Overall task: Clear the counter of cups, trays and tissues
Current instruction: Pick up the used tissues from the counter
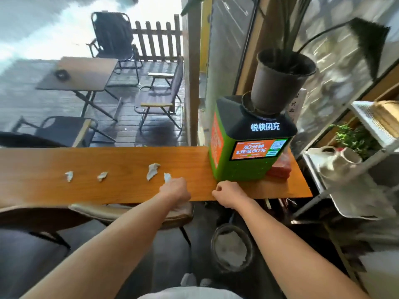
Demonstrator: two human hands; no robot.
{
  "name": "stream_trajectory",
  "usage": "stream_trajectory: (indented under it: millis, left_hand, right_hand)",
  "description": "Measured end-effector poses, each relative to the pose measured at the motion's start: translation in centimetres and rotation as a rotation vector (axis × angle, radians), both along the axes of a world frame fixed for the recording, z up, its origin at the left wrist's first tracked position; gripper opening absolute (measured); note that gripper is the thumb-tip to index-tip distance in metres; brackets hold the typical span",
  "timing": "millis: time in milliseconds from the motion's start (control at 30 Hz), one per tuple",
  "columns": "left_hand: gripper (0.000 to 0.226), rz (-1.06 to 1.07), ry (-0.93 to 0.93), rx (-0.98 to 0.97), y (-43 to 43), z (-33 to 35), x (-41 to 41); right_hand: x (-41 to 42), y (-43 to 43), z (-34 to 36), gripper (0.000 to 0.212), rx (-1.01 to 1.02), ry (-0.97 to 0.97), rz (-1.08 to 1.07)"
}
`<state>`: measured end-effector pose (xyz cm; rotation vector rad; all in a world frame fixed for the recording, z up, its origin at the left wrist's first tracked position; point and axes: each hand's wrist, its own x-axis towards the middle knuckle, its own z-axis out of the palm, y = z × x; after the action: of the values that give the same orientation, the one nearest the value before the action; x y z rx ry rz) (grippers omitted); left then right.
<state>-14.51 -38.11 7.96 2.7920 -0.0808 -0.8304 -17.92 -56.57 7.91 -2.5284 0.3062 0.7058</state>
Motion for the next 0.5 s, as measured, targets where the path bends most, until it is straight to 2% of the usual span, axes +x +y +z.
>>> stream_trajectory:
  millis: [233,500]
  left_hand:
    - [0.018,0.106,0.009,0.044,6.5,-0.5,-0.7]
    - [0.008,0.27,-0.009,-0.007,9.8,-2.3,0.2]
  right_hand:
    - [1.5,5.4,-1.6,0.02,0.024,0.007,0.107]
    - [3.8,8.2,-3.2,0.013,0.091,0.002,0.158]
